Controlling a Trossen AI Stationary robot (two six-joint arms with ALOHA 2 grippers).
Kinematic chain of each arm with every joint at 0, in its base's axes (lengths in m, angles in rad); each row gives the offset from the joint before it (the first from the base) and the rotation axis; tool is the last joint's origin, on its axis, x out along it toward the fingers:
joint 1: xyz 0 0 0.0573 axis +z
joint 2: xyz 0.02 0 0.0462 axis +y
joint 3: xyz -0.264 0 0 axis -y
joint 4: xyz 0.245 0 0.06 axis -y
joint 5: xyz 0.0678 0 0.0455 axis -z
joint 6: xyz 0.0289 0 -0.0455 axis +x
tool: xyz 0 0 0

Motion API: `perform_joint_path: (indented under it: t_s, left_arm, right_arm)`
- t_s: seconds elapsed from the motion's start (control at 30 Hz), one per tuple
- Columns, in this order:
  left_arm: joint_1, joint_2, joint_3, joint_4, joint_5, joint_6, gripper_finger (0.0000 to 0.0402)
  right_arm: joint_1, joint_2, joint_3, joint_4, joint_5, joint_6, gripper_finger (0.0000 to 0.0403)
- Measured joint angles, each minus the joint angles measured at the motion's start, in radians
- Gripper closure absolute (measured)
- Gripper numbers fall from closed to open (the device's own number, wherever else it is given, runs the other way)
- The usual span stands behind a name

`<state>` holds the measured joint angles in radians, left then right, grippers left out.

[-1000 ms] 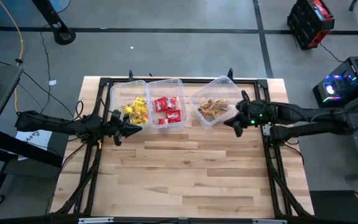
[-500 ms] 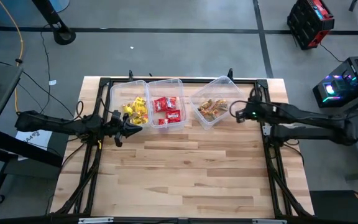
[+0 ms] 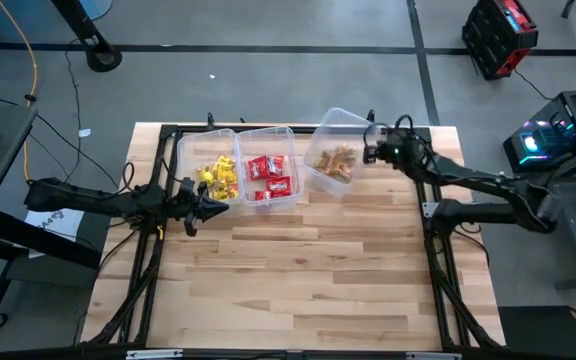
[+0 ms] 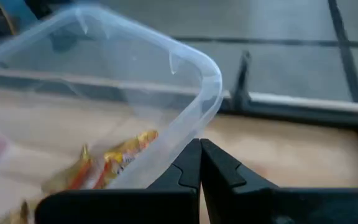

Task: Sort candy
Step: Adjust the transparent bins

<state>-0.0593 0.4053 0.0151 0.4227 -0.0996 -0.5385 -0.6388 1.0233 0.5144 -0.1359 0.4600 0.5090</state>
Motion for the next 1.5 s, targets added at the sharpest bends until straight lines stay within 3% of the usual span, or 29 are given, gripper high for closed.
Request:
perform_joint_path:
  t_s: [0.2,0.37,0.5,0.83,1.2,1.5]
  left_arm:
    - [0.0,0.0,0.0,-0.018,-0.001,0.0,0.0401]
    - [0.0,0.0,0.0,-0.019,-0.002,0.0,0.0401]
    - [0.0,0.0,0.0,-0.02,-0.002,0.0,0.0401]
    - [0.0,0.0,0.0,-0.058,-0.003,0.002,0.0401]
    - [0.0,0.0,0.0,-0.059,-0.002,0.002,0.0401]
    - [0.0,0.0,0.0,-0.059,0.027,-0.004,0.0401]
  right_arm:
    - [-0.109,0.181,0.0,0.296,-0.214,-0.07,0.0403]
    - [-0.15,0.317,0.001,0.501,-0.258,-0.073,0.0403]
    - [-0.184,0.389,0.046,0.568,-0.302,-0.11,0.0403]
    - [-0.234,0.531,0.267,0.499,-0.666,-0.258,0.0403]
    - [-0.231,0.522,0.346,0.135,-0.702,-0.304,0.0403]
    - [-0.18,0.414,0.262,0.042,-0.721,-0.241,0.0403]
